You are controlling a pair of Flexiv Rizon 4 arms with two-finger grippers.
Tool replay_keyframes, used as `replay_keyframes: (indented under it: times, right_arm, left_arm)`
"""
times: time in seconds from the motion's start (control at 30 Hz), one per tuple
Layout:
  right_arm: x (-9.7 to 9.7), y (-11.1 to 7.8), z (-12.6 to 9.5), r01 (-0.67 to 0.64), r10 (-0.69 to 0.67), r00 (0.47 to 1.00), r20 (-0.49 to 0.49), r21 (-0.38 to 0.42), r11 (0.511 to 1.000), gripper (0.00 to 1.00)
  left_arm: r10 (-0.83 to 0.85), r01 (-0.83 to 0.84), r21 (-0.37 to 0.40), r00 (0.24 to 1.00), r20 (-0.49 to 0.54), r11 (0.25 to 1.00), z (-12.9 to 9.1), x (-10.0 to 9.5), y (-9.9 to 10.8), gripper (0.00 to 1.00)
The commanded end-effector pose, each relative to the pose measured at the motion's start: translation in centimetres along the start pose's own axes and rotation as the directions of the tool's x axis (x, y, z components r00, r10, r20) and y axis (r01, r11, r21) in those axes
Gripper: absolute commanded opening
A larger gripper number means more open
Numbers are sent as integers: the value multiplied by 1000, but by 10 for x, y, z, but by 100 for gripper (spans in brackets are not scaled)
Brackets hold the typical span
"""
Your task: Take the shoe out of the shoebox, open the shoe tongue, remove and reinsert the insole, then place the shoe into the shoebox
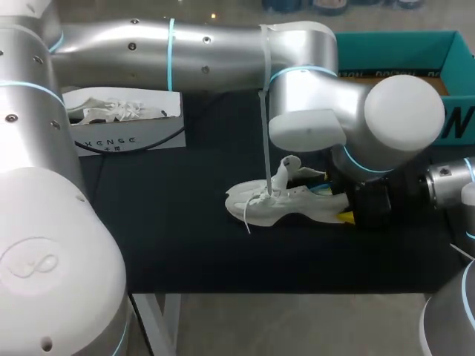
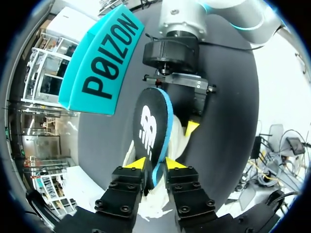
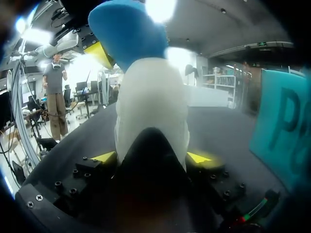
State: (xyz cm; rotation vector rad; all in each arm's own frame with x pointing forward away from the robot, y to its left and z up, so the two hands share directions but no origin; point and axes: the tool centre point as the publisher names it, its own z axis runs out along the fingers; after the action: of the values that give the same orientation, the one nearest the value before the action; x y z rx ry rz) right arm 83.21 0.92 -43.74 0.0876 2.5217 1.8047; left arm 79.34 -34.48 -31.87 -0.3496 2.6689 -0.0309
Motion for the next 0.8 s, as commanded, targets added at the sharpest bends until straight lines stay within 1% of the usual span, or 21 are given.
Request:
replay_keyframes:
  times: [0.03, 0.23, 0.3, 0.57, 0.67, 0.73, 0.77, 0.8]
  right_arm:
    - [0, -6, 5, -1, 1, 1000, 0, 1, 1000, 0]
    - [0, -6, 5, -1, 1, 1000, 0, 1, 1000, 0]
    - [0, -6, 5, -1, 1, 1000, 0, 1, 1000, 0]
    - [0, -6, 5, -1, 1, 1000, 0, 1, 1000, 0]
    - [0, -6, 5, -1, 1, 1000, 0, 1, 1000, 0]
    - [0, -6, 5, -1, 1, 1000, 0, 1, 1000, 0]
    - [0, -6, 5, -1, 1, 1000, 0, 1, 1000, 0]
    - [0, -6, 5, -1, 1, 1000, 0, 1, 1000, 0]
  left_arm:
    - [-8, 8, 19, 1000, -13, 1000, 1, -2, 4, 48]
    - [-28, 29, 36, 999, -32, 999, 9, -3, 8, 46]
    - [-29, 30, 39, 999, -32, 999, 12, -4, 7, 47]
    - [-23, 24, 46, 999, -26, 999, 17, -9, -2, 42]
    - [-23, 24, 30, 1000, -16, 999, 22, -11, -6, 39]
    - [-25, 26, 32, 1000, -17, 999, 22, -12, -7, 39]
    - [-27, 28, 32, 999, -17, 999, 22, -12, -8, 34]
    - [-28, 29, 34, 999, -18, 999, 22, -12, -9, 23]
